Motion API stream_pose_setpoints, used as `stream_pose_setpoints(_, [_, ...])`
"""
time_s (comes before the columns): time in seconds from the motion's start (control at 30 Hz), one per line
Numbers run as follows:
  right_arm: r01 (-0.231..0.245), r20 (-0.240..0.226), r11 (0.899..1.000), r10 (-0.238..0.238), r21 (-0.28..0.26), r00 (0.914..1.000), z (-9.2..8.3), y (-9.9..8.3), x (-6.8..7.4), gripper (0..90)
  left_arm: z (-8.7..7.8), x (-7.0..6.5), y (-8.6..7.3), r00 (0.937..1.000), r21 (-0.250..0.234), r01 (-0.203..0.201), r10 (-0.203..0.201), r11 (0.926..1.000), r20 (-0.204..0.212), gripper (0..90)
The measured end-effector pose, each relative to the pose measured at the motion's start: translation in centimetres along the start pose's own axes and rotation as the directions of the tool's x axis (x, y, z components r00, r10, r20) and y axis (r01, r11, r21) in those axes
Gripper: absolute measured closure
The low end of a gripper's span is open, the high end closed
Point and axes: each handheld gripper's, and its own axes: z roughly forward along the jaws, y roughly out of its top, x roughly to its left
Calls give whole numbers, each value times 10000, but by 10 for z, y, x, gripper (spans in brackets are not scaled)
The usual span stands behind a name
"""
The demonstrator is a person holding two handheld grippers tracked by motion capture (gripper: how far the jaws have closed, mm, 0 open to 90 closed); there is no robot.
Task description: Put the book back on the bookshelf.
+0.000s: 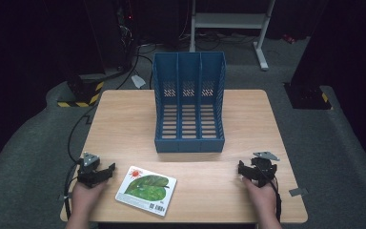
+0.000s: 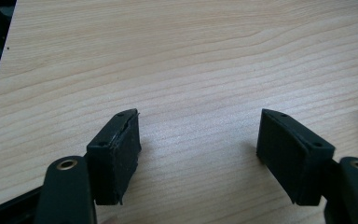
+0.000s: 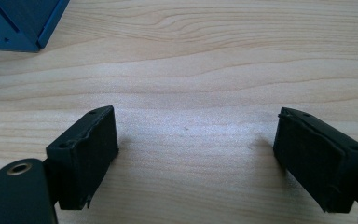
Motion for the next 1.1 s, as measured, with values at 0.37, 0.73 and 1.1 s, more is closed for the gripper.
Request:
stream_pose_setpoints(0.37, [203,-226,9998,-203,3,9995,-5,-5,1,132,0,0,0,10000,-21,30,-30,10000,-12,299])
stream_pose_setpoints(0.73, [708,-829,9967,-739,-393,9938,-14,-6,6,254,-1,1,-1,10000,-30,-9,9,10000,86,304])
stream_pose_setpoints(1.1, [1221,-2787,9815,-1598,-1478,9470,-38,-7,55,356,-11,-1,1,9945,-107,237,-225,9997,1018,397])
